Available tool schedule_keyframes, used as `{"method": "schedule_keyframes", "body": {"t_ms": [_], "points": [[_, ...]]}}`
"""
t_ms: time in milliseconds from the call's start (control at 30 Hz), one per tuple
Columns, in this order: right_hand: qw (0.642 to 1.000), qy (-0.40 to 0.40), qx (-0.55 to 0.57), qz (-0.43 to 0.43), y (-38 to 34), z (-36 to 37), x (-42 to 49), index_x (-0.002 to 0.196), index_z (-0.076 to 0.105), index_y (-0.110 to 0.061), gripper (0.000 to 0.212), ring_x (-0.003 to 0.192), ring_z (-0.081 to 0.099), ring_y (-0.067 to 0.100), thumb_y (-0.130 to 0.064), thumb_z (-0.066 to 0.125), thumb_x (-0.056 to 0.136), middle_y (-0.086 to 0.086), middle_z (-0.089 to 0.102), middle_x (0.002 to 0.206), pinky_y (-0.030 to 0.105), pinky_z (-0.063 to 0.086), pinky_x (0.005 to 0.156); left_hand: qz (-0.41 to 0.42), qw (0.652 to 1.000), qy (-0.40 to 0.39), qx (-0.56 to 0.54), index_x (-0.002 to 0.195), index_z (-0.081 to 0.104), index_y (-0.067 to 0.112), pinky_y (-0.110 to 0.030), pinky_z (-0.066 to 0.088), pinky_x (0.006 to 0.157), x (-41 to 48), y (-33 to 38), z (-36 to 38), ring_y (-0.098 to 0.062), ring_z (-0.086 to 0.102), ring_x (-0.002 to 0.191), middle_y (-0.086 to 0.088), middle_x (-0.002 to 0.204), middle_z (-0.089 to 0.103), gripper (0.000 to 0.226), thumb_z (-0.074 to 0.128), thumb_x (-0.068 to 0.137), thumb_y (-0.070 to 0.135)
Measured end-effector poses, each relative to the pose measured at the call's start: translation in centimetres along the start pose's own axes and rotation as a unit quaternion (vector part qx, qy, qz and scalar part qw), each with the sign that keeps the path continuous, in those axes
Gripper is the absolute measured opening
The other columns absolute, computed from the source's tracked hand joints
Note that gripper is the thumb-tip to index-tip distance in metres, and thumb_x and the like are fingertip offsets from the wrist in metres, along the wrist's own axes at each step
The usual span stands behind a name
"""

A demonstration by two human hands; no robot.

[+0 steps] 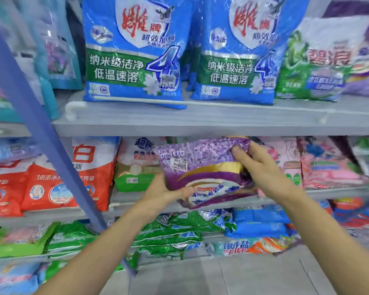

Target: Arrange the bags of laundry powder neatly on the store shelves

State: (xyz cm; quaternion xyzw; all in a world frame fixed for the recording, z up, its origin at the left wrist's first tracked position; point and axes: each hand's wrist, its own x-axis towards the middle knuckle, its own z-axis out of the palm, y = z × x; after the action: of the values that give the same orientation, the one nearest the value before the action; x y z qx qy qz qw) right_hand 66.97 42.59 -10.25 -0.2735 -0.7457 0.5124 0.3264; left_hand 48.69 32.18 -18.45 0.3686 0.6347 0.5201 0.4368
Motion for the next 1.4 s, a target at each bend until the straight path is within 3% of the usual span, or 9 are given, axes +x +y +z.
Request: {"method": "schedule_keyframes", "body": {"t_ms": [133,233,533,800,933,1033,1200,1300,1400], "points": [[0.994,0.073,0.060,0.056,-0.8,-2.9,-1.2,0.085,0.068,-0.032,0.049,0.071,0.057,0.002,-0.072,0.066,0.057,-0.009,0.064,0.081,0.020,0.045,0.070,0.029,0.993,-0.050,-0.107,0.106,0.057,0.012,-0.046,0.051,0.090,-1.3,4.0,2.9,-0.029,0.067,0.095,-0.010,0.100,0.071,0.057,0.083,0.059,0.029],[0.984,0.111,0.133,0.045,-1.1,-4.7,-2.2,0.092,0.060,-0.026,0.064,0.059,0.056,-0.003,-0.074,0.069,0.050,-0.018,0.064,0.067,0.016,0.043,0.059,0.024,0.973,-0.073,-0.216,0.107,0.057,0.013,-0.042,0.057,0.078,-1.7,6.7,4.4,-0.027,0.069,0.083,-0.010,0.096,0.072,0.046,0.069,0.063,0.020],[0.920,0.167,0.348,0.068,3.2,-4.2,-9.0,0.120,0.050,-0.011,0.115,0.103,0.058,0.030,-0.065,0.086,0.025,0.013,0.064,0.112,0.034,0.056,0.078,0.030,0.914,-0.112,-0.388,0.124,0.055,0.008,-0.042,0.058,0.061,-1.9,11.2,6.6,-0.026,0.071,0.083,-0.015,0.101,0.071,0.054,0.058,0.072,0.021],[0.942,0.296,0.149,-0.055,-4.3,-7.3,-6.1,0.084,0.063,-0.011,0.007,0.061,0.065,0.004,-0.014,0.058,0.087,-0.004,0.072,0.069,0.020,0.050,0.058,0.082,0.855,-0.234,-0.455,0.107,0.071,0.010,-0.038,0.057,0.070,-1.0,13.2,7.6,-0.025,0.067,0.101,-0.013,0.113,0.068,0.076,0.092,0.039,0.037],[0.942,0.316,0.034,-0.106,-9.9,-13.5,-4.5,0.086,0.062,-0.015,0.017,0.060,0.063,0.000,-0.008,0.049,0.094,-0.012,0.071,0.067,0.014,0.050,0.058,0.080,0.838,-0.289,-0.455,0.096,0.075,0.016,-0.025,0.056,0.073,0.2,12.5,8.1,-0.013,0.068,0.095,-0.001,0.108,0.070,0.065,0.095,0.036,0.031],[0.925,0.316,-0.149,-0.148,-13.0,-17.6,-3.1,0.081,0.063,-0.011,0.016,0.065,0.056,0.001,-0.015,0.053,0.092,-0.011,0.065,0.066,0.025,0.047,0.069,0.031,0.803,-0.374,-0.463,0.127,0.055,0.018,-0.026,0.039,0.104,0.9,11.8,10.3,-0.010,0.047,0.127,0.005,0.136,0.053,0.054,0.074,0.077,0.027],[0.761,0.336,-0.523,-0.188,-17.2,-21.2,-1.9,0.066,0.051,-0.010,0.036,0.059,0.053,0.026,-0.034,0.038,0.089,0.009,0.058,0.060,0.033,0.029,0.053,0.070,0.862,-0.378,-0.329,0.103,0.058,0.002,-0.038,0.058,0.070,0.8,12.4,14.9,-0.034,0.069,0.082,-0.023,0.094,0.069,0.094,0.097,0.020,0.023],[0.574,0.344,-0.696,-0.258,-18.8,-23.8,-2.0,0.064,0.053,-0.006,0.037,0.037,0.051,0.031,-0.031,0.043,0.090,0.014,0.053,0.044,0.018,0.008,0.045,0.072,0.885,-0.336,-0.314,0.112,0.058,0.011,-0.033,0.058,0.068,1.5,14.6,17.1,-0.033,0.070,0.084,-0.020,0.098,0.070,0.097,0.096,0.025,0.028],[0.540,0.328,-0.726,-0.271,-19.1,-28.0,-2.2,0.065,0.053,-0.005,0.036,0.030,0.046,0.027,-0.030,0.039,0.088,0.011,0.049,0.040,0.014,0.007,0.048,0.145,0.918,-0.314,-0.193,0.116,0.055,0.020,-0.031,0.057,0.071,2.3,17.7,20.0,-0.028,0.070,0.085,-0.015,0.105,0.070,0.072,0.088,0.053,0.031]]}}
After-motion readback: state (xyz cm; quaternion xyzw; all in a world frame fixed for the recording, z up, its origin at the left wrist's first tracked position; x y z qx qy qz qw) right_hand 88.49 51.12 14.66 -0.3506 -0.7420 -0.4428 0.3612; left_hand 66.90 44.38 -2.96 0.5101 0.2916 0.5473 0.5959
